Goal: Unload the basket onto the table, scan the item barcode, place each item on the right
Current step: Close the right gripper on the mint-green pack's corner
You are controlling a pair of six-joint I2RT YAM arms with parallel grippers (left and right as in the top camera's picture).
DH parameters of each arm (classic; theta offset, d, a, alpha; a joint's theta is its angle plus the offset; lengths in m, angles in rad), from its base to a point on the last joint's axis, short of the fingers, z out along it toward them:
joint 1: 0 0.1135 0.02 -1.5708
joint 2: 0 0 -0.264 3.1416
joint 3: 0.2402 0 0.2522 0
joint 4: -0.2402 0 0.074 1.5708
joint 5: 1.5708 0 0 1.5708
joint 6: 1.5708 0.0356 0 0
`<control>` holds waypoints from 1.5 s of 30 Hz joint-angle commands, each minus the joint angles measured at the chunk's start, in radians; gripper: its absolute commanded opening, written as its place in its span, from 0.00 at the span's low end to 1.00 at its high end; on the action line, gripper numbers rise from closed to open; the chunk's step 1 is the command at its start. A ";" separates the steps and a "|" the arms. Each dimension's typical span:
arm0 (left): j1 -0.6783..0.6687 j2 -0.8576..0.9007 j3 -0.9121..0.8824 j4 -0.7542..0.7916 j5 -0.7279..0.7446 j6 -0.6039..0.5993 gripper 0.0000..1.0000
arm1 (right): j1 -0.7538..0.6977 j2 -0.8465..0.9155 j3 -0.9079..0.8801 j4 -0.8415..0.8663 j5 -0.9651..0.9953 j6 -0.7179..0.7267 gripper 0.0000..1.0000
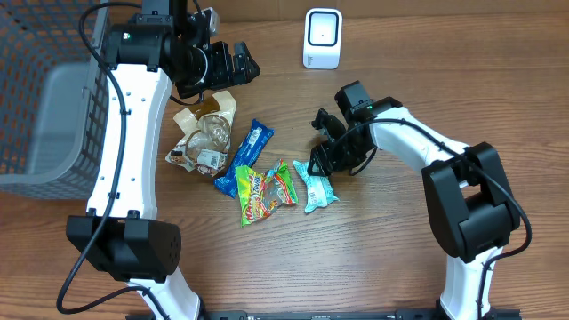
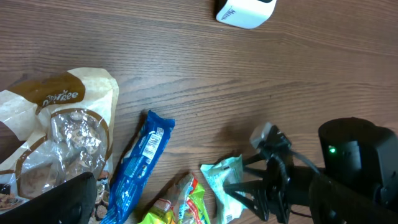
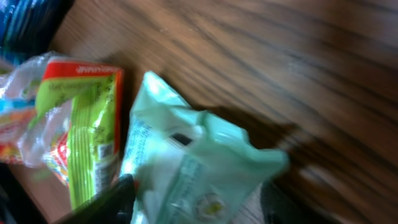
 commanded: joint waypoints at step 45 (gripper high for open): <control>0.005 -0.015 0.010 -0.002 -0.008 0.016 1.00 | -0.013 0.080 0.056 -0.075 0.079 0.406 0.75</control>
